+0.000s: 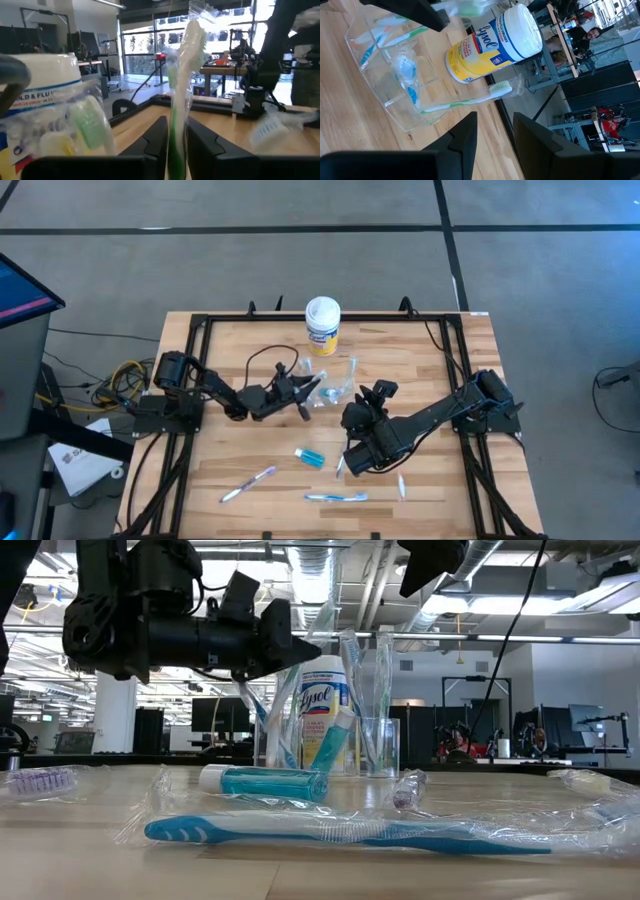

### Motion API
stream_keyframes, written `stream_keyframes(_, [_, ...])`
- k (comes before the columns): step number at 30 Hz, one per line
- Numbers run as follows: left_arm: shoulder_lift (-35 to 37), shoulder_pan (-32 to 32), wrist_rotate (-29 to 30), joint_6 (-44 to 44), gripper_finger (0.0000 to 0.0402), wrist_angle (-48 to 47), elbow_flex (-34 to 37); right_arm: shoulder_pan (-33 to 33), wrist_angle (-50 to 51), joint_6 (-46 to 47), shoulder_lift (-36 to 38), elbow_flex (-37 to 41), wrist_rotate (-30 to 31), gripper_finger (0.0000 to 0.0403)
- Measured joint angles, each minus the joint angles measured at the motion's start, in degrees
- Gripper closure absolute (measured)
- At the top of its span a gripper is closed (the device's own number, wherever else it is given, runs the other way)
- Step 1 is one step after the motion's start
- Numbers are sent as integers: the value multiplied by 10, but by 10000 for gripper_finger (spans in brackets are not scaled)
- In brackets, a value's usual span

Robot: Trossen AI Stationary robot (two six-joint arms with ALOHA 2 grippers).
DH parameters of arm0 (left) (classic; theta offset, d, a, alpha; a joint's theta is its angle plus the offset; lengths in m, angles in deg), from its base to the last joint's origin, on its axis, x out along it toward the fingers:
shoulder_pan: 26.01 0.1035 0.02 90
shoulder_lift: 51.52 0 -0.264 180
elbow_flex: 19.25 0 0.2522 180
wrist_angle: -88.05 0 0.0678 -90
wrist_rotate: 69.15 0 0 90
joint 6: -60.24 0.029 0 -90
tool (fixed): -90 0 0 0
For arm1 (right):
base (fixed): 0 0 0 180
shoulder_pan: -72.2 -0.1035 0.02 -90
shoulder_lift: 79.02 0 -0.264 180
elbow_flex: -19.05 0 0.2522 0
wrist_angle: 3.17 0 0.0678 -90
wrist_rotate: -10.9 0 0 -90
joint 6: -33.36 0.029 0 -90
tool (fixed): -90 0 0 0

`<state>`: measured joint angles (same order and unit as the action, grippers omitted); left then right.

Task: Pick & Place toothbrushing station
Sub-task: Put the green toothbrush into the transparent organizer

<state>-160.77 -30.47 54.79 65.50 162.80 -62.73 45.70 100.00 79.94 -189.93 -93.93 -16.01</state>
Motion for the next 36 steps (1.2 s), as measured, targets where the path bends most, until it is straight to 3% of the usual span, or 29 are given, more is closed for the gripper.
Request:
stream_keyframes(16, [0,-1,-10,-52,276,4,17,0,-3,0,0,0,0,287])
stream_keyframes(28, [24,-13,-3,-36,273,6,17,0,-4,0,0,0,0,287])
stream_keyframes(36, [71,-31,51,-27,285,-5,47,0,-3,1,0,0,-2,287])
